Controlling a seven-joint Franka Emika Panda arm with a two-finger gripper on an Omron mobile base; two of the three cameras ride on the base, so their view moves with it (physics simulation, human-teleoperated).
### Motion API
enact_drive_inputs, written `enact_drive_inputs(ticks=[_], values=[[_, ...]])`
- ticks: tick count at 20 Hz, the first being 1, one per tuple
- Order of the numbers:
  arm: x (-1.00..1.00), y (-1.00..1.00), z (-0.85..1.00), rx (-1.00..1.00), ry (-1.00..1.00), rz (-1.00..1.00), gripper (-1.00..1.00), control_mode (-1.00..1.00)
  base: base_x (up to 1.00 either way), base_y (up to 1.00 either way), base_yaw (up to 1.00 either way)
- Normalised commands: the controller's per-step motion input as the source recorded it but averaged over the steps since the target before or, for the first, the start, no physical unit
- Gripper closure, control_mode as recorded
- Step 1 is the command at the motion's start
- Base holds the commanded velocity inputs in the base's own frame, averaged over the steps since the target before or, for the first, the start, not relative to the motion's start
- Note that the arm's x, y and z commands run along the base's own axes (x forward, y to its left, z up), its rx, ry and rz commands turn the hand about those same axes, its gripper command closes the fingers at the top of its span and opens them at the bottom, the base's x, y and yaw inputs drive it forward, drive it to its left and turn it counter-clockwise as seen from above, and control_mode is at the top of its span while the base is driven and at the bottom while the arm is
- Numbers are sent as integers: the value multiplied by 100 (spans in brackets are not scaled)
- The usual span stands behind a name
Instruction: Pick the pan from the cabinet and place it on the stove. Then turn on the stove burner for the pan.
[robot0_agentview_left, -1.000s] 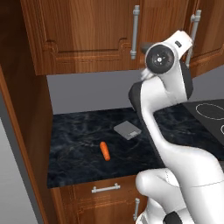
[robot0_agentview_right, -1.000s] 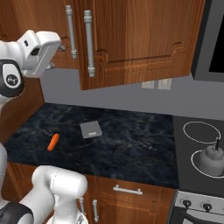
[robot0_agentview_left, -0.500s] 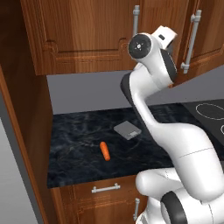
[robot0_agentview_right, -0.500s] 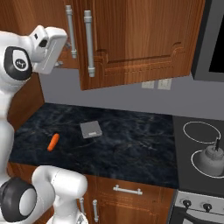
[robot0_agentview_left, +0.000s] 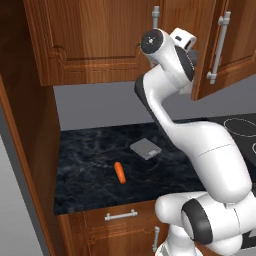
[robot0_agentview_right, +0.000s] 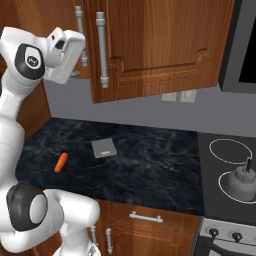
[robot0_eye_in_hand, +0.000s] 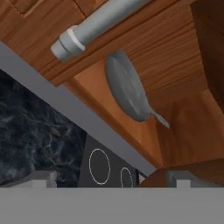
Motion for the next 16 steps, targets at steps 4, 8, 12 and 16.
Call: enact_drive_inputs(ticks=[4, 8, 12, 16], values=[[1, -29, -8, 0, 11, -9, -100, -100, 0, 0, 0], [-13, -35, -4, 0, 6, -12, -100, -100, 0, 0, 0], [-31, -38, -4, 0, 1, -12, -100, -100, 0, 0, 0], [-63, -46, -1, 0, 0, -13, -100, -100, 0, 0, 0]])
